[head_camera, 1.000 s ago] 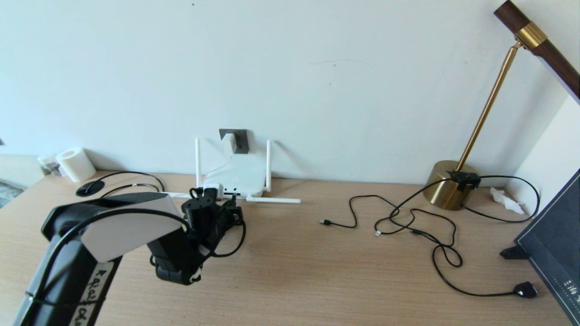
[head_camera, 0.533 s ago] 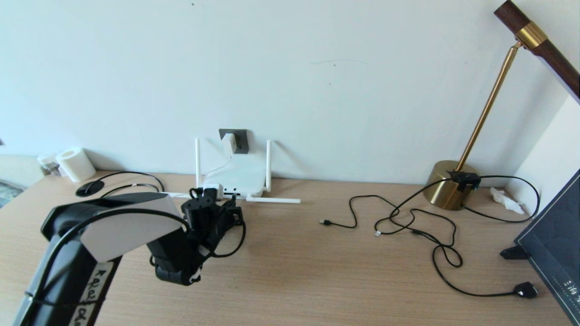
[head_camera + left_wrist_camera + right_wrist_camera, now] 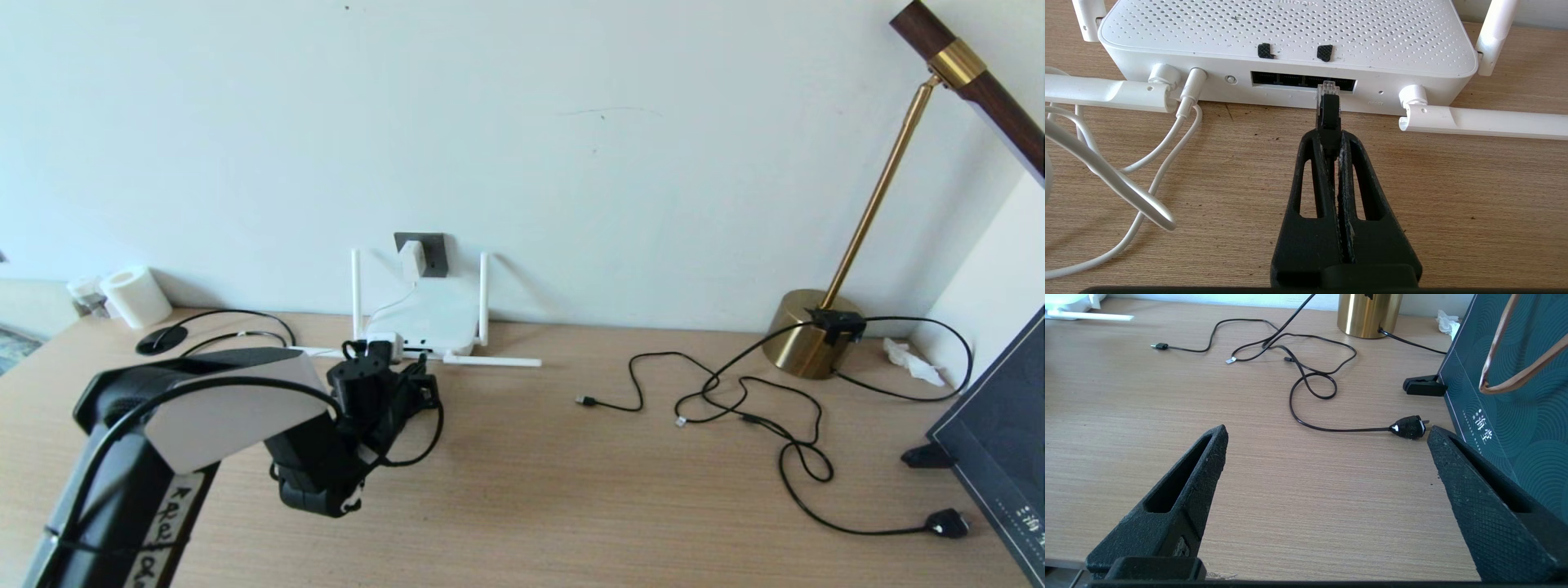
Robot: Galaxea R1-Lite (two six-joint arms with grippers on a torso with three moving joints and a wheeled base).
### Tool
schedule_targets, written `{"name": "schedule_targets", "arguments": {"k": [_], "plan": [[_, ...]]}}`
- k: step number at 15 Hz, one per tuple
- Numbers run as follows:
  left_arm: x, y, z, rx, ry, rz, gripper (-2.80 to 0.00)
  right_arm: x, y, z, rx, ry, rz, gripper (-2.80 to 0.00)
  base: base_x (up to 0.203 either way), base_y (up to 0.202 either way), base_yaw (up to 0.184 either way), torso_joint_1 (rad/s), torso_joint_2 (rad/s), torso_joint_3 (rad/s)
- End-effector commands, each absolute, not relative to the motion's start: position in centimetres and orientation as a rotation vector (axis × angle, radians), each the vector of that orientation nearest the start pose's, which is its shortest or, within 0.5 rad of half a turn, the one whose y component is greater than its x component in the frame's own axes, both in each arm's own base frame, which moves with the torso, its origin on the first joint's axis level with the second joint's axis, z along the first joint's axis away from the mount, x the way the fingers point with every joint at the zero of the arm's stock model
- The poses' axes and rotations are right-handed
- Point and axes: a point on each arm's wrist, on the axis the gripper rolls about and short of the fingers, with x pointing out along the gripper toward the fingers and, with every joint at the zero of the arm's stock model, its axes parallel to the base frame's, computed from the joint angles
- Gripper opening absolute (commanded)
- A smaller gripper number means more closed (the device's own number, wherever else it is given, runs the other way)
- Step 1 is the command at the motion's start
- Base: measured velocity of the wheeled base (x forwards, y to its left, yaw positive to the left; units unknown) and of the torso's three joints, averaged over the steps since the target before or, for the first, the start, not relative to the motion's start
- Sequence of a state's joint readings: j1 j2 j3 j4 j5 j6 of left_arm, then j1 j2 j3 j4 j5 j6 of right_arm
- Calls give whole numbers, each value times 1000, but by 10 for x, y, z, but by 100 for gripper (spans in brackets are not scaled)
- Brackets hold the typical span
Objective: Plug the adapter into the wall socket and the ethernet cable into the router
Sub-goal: Plug cable into router interface
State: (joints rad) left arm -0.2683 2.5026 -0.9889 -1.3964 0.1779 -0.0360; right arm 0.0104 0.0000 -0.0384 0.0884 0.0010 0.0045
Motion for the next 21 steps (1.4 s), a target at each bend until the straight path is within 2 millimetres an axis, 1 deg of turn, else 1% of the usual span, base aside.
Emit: {"name": "schedule_targets", "arguments": {"k": [1,12,21], "plan": [[413,-110,-2,-11,109,-87,-280,-26,0,77,4,52,12,0,0,0,0,0,0,0],[412,-109,-4,-3,115,-87,-280,-26,0,77,4,51,12,0,0,0,0,0,0,0],[414,-110,0,-6,101,-87,-280,-26,0,77,4,52,12,0,0,0,0,0,0,0]]}}
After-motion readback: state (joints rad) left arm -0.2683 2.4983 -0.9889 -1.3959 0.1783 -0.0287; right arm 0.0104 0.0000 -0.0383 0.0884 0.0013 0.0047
